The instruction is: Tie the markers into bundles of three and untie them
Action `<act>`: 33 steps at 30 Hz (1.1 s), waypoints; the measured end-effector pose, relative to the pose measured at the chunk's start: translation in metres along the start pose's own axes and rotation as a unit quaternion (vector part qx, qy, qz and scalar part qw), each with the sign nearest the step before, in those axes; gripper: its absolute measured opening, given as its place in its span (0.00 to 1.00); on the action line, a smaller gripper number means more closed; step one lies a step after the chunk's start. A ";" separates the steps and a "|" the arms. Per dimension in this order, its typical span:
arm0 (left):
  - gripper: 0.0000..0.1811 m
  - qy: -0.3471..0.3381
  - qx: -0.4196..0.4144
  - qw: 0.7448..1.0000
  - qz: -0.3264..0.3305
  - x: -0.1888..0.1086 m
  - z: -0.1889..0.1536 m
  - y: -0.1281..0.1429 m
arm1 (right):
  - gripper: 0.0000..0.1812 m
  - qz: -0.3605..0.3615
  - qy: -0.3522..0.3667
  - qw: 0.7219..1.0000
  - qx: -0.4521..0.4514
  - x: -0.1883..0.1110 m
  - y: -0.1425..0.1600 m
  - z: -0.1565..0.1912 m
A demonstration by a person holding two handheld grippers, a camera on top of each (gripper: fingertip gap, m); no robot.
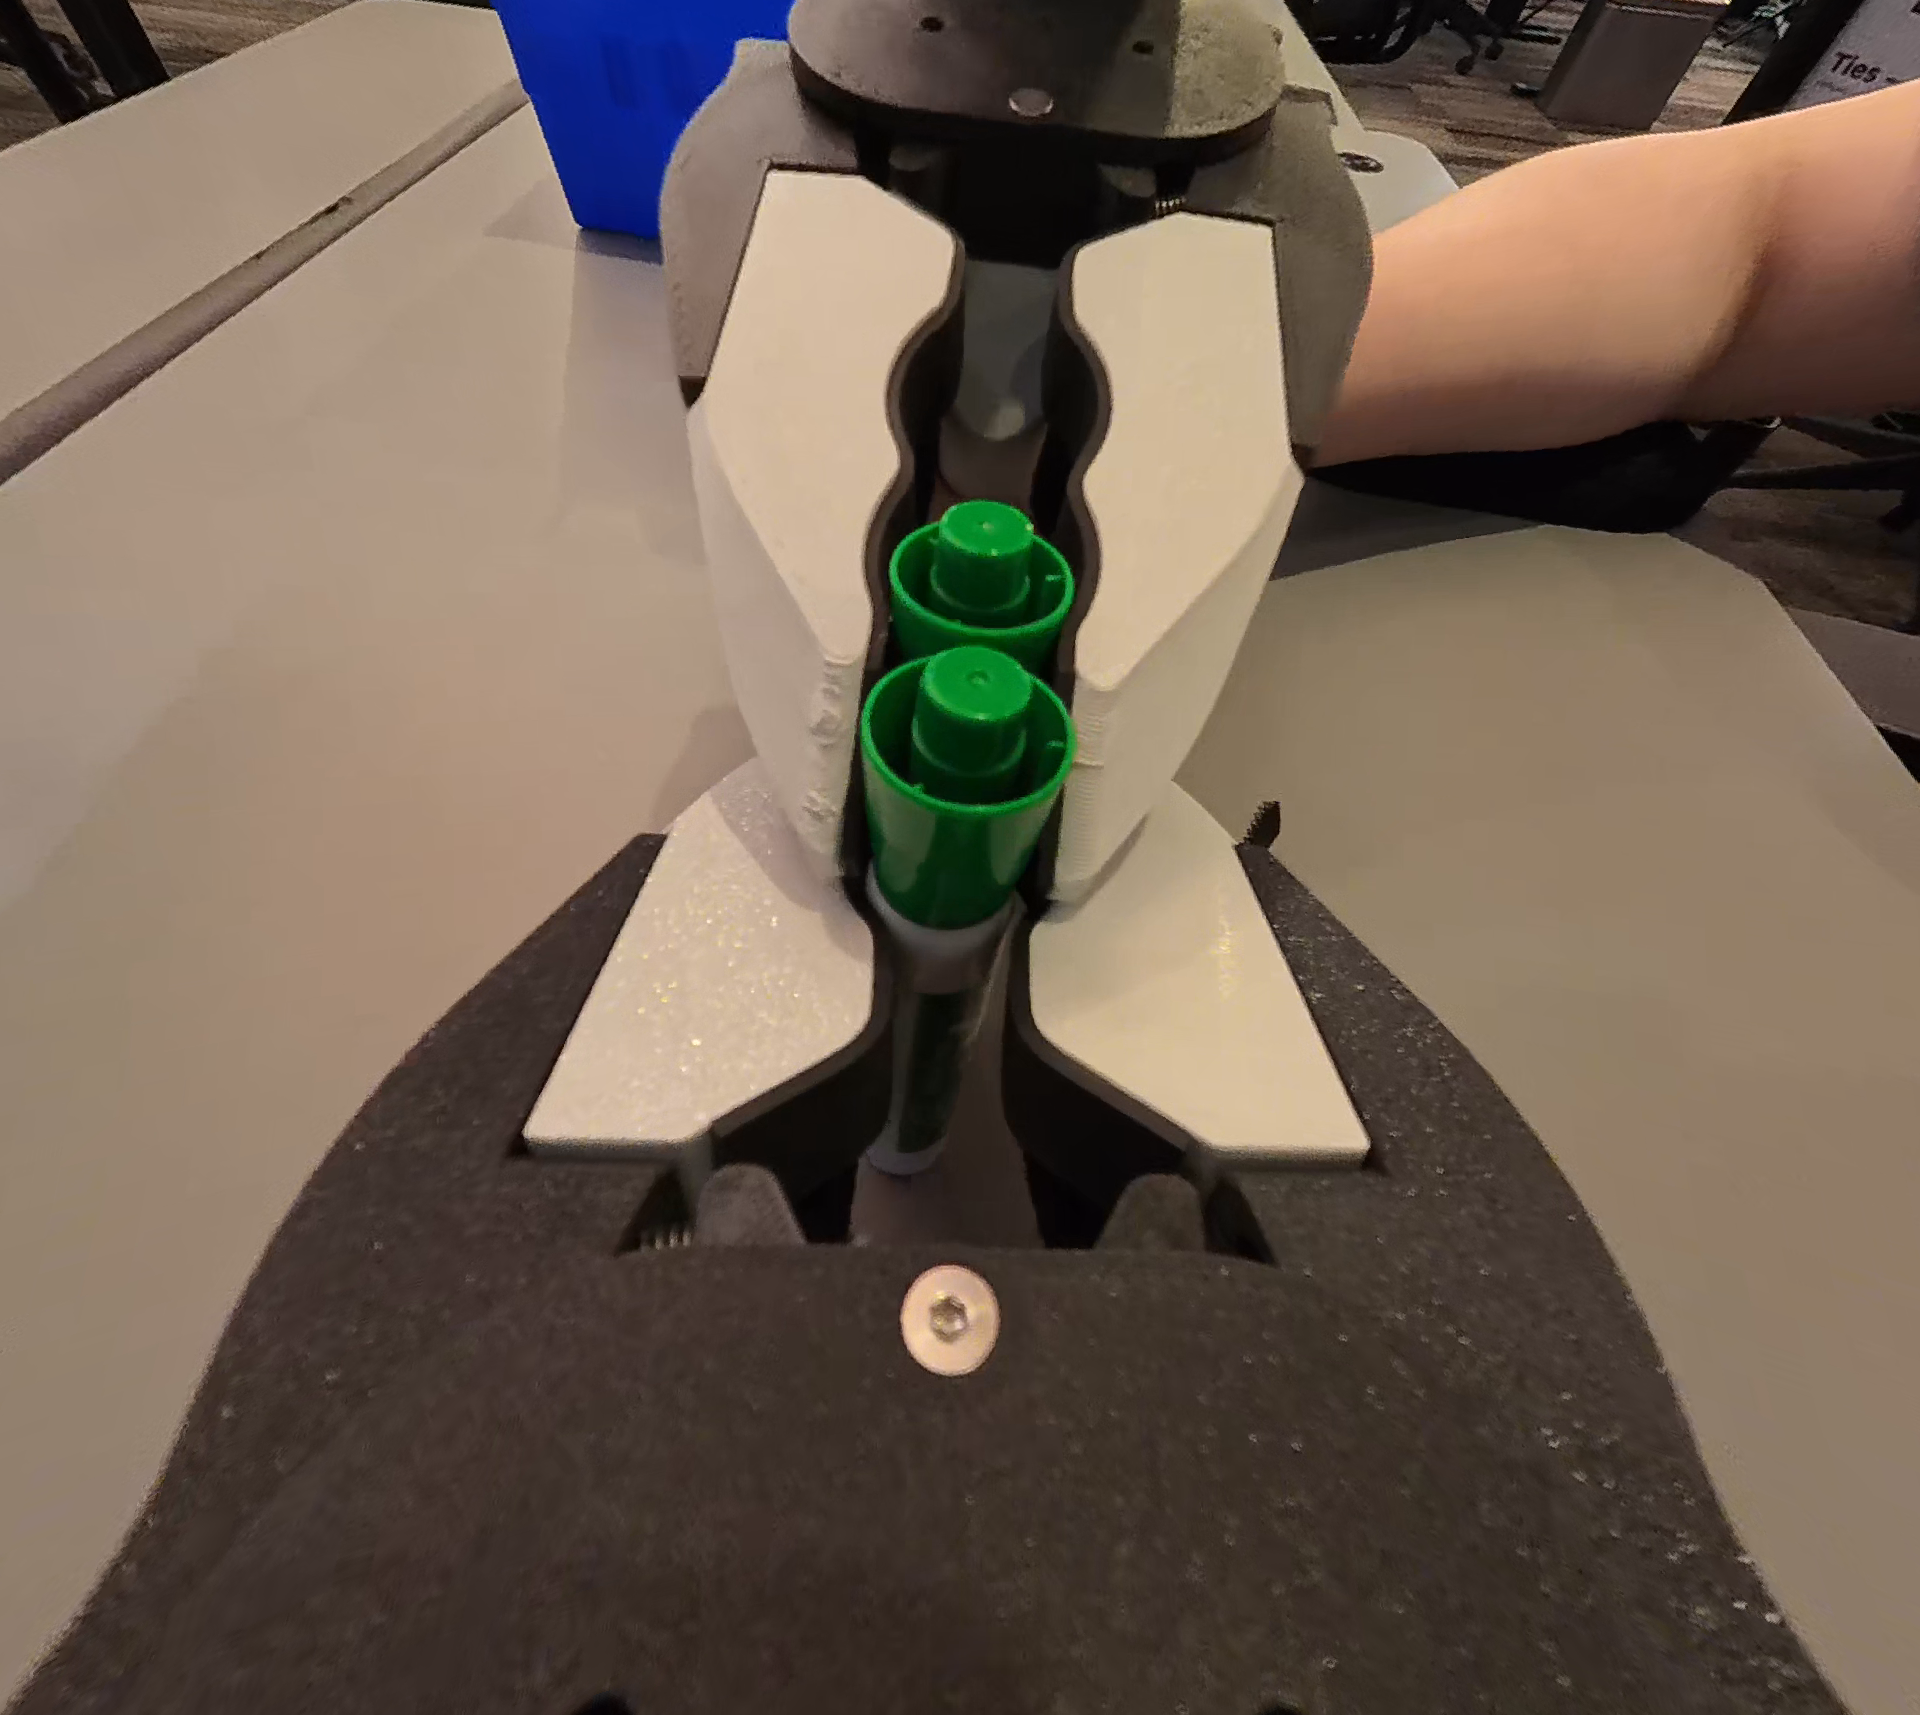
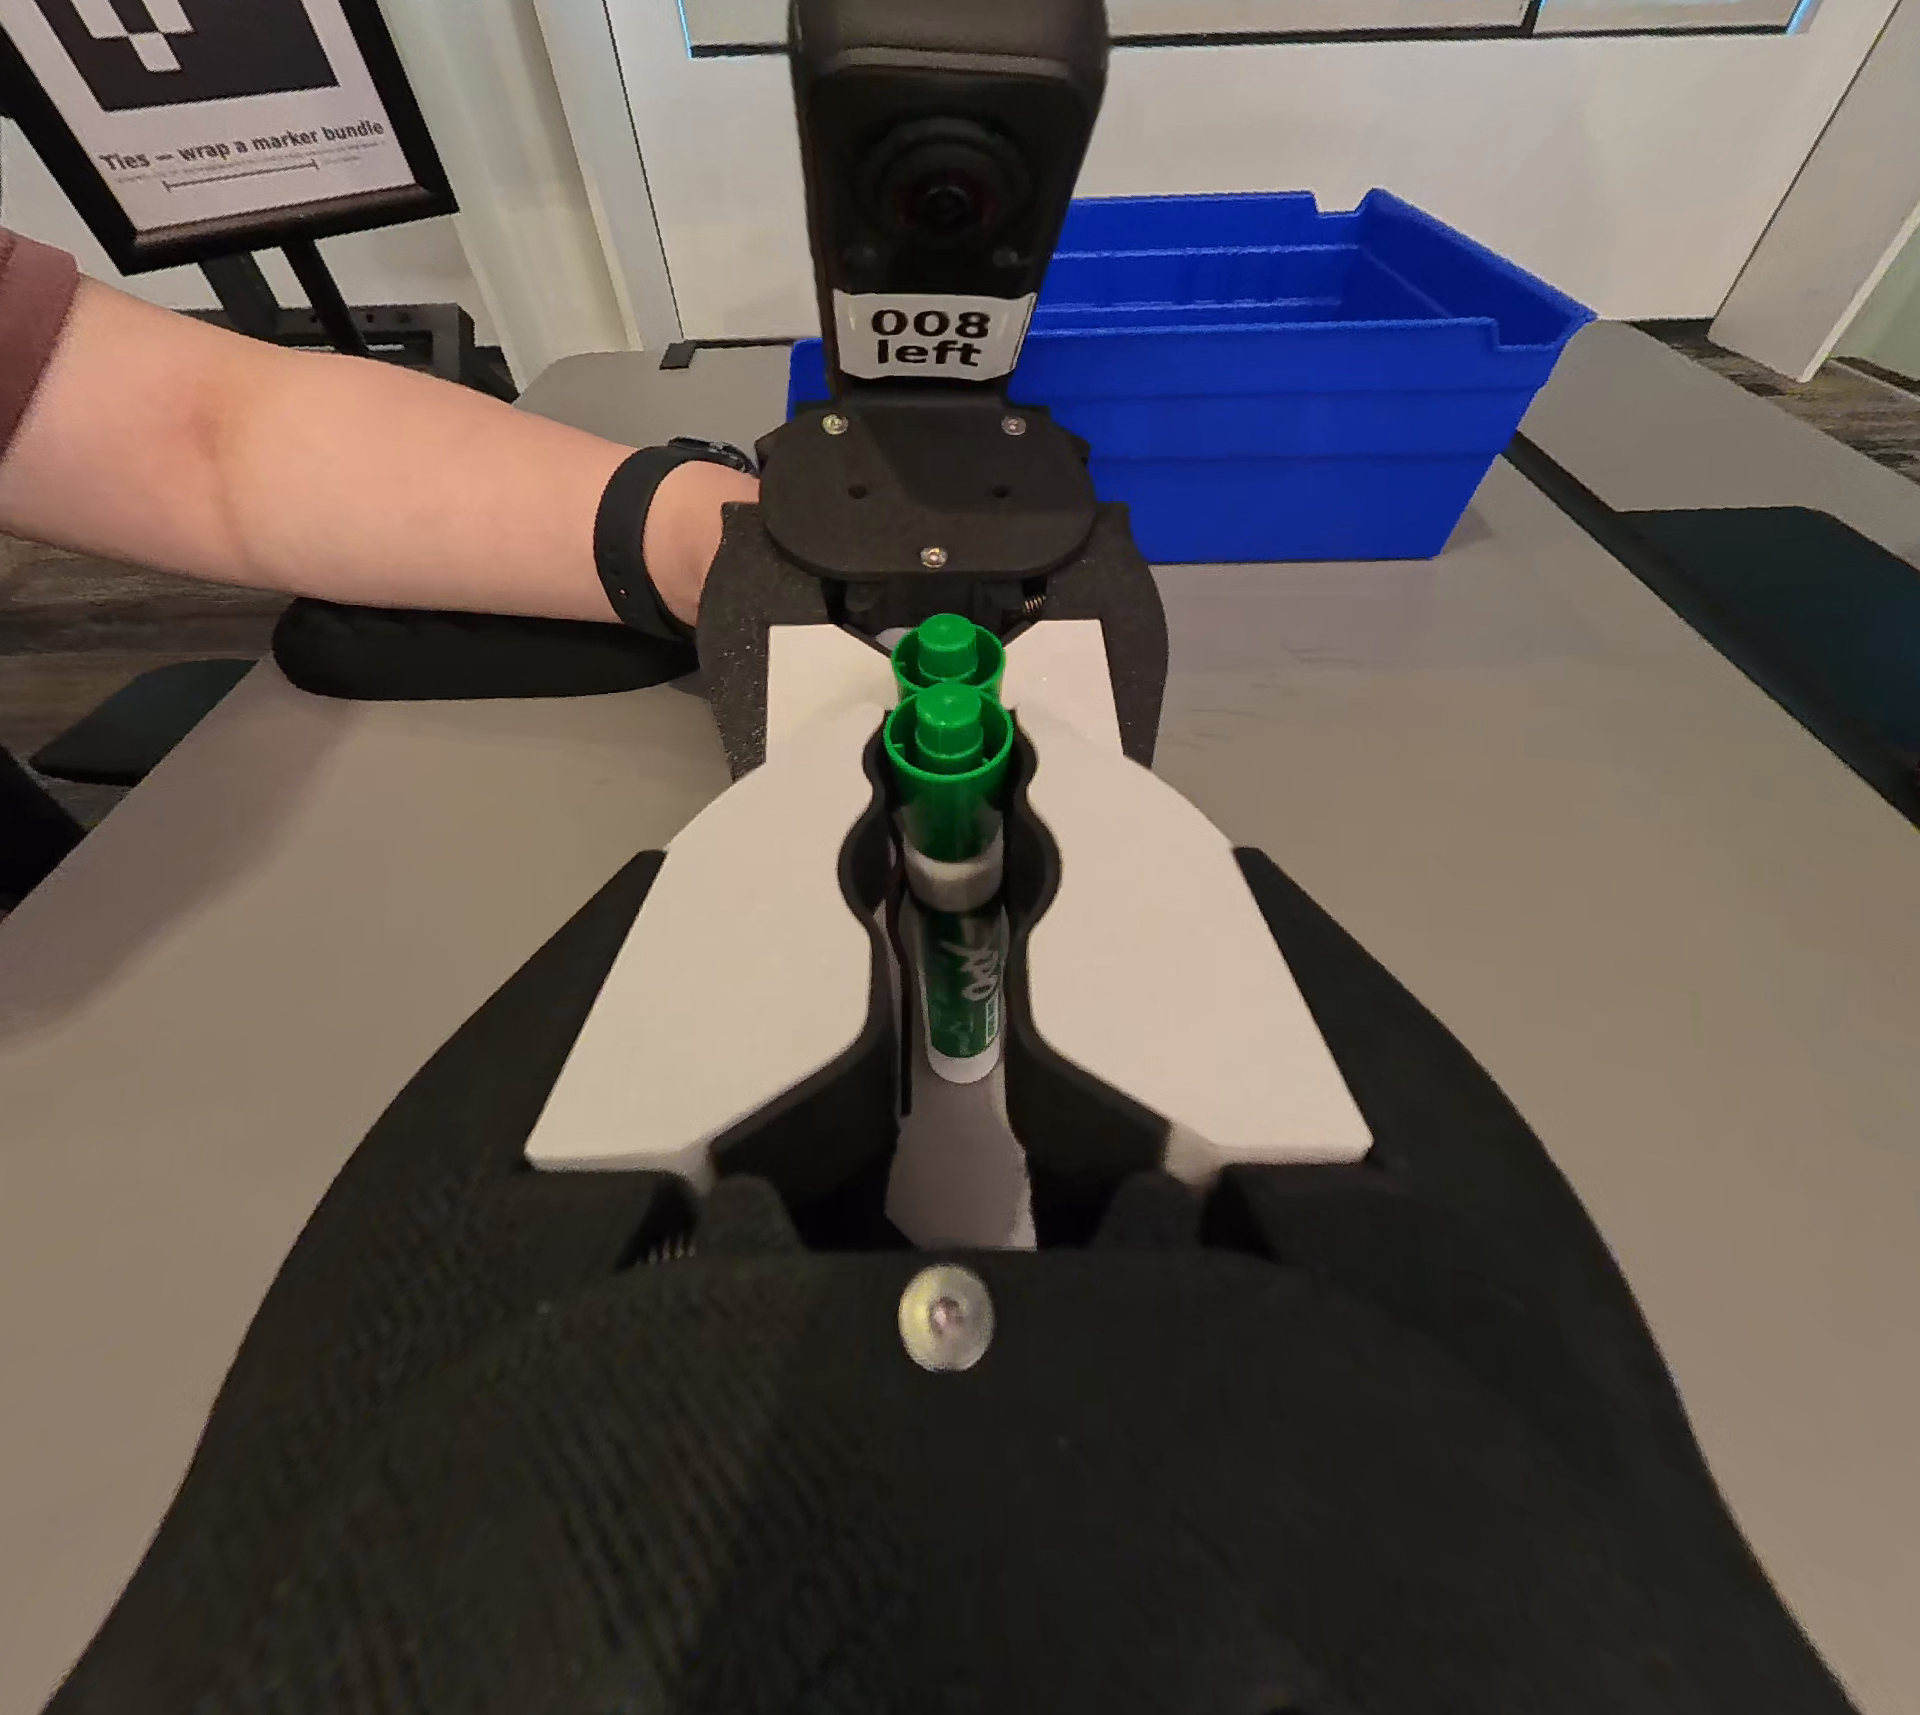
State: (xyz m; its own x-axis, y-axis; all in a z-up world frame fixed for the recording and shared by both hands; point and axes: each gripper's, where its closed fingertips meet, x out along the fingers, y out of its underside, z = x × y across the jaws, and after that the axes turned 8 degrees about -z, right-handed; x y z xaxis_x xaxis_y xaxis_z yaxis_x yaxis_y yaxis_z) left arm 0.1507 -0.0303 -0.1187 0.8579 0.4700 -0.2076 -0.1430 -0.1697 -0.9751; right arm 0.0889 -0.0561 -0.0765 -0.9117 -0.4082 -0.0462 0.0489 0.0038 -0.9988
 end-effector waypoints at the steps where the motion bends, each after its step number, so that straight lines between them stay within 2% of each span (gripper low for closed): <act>1: 0.10 -0.001 -0.002 1.000 -0.002 0.000 0.000 -0.001 | 0.10 -0.006 0.000 1.000 0.002 0.000 -0.001 0.000; 8: 0.11 -0.006 -0.017 1.000 0.018 -0.001 0.002 0.005 | 0.10 -0.030 -0.010 0.999 0.021 0.000 0.001 -0.003; 13: 0.12 -0.012 -0.023 0.994 0.105 0.003 -0.001 0.031 | 0.12 0.005 -0.033 0.999 0.011 0.004 0.014 0.006; 17: 0.11 -0.020 0.000 0.994 0.112 0.004 -0.002 0.033 | 0.11 0.011 -0.033 0.999 0.005 0.007 0.014 0.007; 24: 0.11 -0.026 -0.018 0.993 0.112 0.004 0.002 0.033 | 0.11 0.014 -0.022 0.999 0.018 0.005 0.014 0.002; 33: 0.10 -0.045 -0.050 0.991 0.113 0.014 0.006 0.032 | 0.10 -0.015 -0.029 0.997 0.064 -0.009 0.012 -0.006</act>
State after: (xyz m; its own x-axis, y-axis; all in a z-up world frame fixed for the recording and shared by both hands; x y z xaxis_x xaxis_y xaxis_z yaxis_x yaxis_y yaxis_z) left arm 0.1555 -0.0241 -0.1532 0.7615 0.4846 -0.4304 -0.2725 -0.3632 -0.8910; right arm 0.0953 -0.0468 -0.0884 -0.8890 -0.4577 -0.0118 0.0775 -0.1250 -0.9891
